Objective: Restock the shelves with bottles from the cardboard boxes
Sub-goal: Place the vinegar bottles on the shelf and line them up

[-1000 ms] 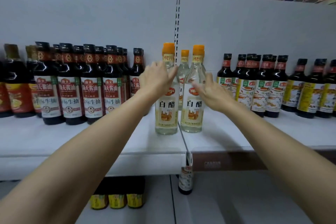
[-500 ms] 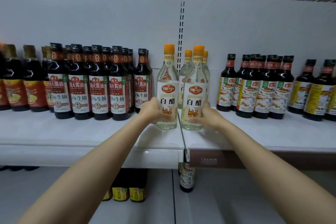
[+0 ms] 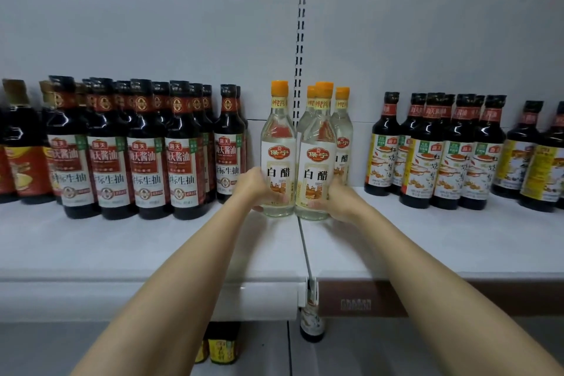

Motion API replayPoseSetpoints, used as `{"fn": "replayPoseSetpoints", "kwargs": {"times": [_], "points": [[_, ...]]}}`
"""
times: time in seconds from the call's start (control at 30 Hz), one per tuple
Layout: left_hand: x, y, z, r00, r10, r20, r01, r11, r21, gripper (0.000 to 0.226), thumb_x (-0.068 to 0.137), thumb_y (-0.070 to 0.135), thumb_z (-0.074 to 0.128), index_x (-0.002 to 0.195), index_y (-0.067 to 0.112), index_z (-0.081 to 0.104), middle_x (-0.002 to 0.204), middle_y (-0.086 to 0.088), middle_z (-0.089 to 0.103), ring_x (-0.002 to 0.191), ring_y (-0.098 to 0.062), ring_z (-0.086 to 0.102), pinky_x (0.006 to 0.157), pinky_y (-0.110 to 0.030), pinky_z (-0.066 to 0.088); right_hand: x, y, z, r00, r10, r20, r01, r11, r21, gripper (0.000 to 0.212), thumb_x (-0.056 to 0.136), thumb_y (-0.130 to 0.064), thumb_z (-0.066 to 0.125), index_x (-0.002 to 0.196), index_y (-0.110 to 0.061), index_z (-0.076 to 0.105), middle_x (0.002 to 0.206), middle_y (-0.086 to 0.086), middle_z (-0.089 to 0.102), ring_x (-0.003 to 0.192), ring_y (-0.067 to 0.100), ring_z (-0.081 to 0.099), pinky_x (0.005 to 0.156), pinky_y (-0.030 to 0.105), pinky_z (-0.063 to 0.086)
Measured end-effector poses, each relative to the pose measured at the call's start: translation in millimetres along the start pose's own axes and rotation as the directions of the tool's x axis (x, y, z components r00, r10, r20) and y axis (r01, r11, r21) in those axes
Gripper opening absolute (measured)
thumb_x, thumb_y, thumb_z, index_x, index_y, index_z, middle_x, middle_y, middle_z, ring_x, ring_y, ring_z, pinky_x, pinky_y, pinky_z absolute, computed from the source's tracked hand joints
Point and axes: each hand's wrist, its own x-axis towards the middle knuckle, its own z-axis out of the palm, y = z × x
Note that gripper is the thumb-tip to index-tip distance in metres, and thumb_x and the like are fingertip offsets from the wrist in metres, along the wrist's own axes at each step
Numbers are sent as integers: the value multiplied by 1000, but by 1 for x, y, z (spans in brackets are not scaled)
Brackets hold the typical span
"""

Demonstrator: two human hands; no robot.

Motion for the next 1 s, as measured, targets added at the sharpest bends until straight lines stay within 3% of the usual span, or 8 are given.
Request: {"fn": "replayPoseSetpoints", "kwargs": {"times": [0.3, 0.57, 0.73, 1.0], "points": [[45, -4, 10, 1000, -4, -29, 6, 997, 74, 59, 66, 26, 86, 113, 12, 55, 115, -8, 62, 101, -26, 62, 77, -41, 58, 43, 7, 1, 1000, 15, 11, -14, 997, -76, 77, 82, -44, 69, 140, -8, 34, 135, 3, 54, 120, 24, 54, 102, 43, 44], [60, -4, 12, 1000, -4, -19, 6, 994, 106, 62, 64, 28, 87, 116, 11, 56, 113, -9, 64, 98, -28, 65, 75, -42, 59, 45, -5, -4, 1000, 29, 0, -29, 995, -91, 71, 93, -25, 61, 145, 0, 21, 145, 12, 42, 128, 26, 46, 106, 33, 37], [64, -5, 10, 1000, -4, 3, 3, 994, 106, 60, 65, 24, 87, 116, 10, 56, 111, -9, 64, 94, -28, 66, 70, -41, 60, 55, -7, -3, 998, 55, 34, -53, 997, -57, 69, 92, -26, 62, 142, 3, 24, 137, 12, 51, 123, 27, 51, 105, 38, 41], [68, -8, 9, 1000, -2, -13, 4, 987, 158, 72, 61, 35, 88, 119, 10, 54, 112, -10, 62, 97, -27, 64, 78, -41, 58, 59, -8, -1, 997, 64, 35, -62, 997, -44, 72, 89, -27, 65, 142, 2, 25, 138, 13, 51, 123, 28, 51, 106, 42, 41]]}}
